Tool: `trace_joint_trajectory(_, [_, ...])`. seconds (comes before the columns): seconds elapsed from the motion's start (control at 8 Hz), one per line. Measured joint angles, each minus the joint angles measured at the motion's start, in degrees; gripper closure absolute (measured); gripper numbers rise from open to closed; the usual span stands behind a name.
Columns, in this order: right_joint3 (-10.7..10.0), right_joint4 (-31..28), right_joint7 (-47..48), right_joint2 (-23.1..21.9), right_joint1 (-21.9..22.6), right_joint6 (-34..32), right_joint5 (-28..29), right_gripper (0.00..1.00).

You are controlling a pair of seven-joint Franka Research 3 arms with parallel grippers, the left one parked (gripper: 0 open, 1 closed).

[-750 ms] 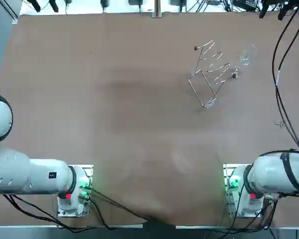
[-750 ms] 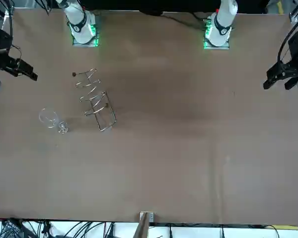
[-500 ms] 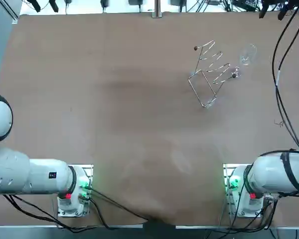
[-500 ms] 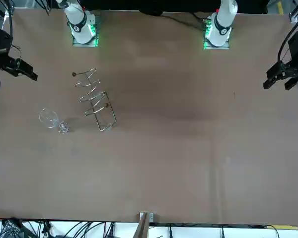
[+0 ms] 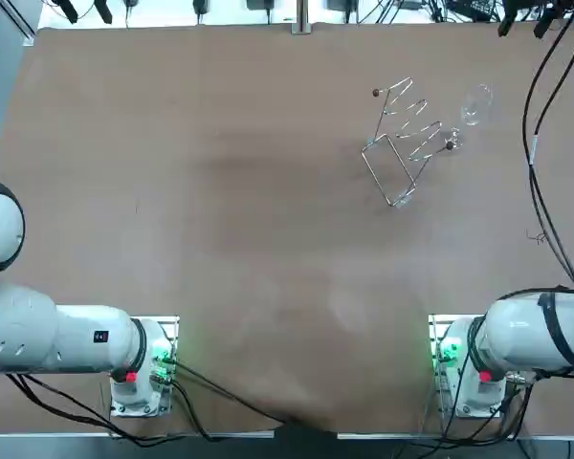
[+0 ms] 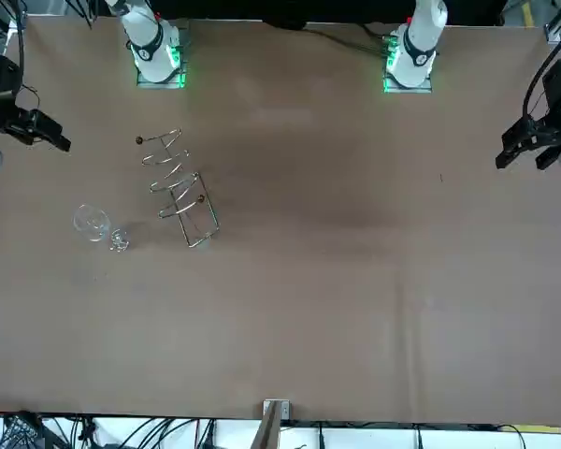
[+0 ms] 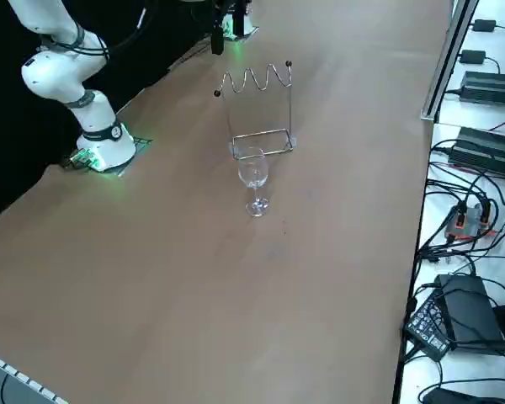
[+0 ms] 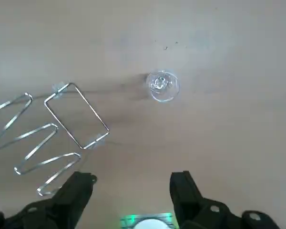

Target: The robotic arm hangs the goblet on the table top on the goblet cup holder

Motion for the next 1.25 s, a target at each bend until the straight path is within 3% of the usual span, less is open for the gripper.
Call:
trace_joint_trajectory(0.5, [-0.34,-0.27,-14.20,0.82,-4.39,0.27,0.02,0.00])
trace_joint_trajectory(0.75, [-0.47,-2.00,-30.66,1.17,-8.61,3.60,0.66,0.00])
trace_joint_trajectory(1.25, [-0.68,-10.14,-64.99,3.66,-18.05,13.52,8.25,0.00])
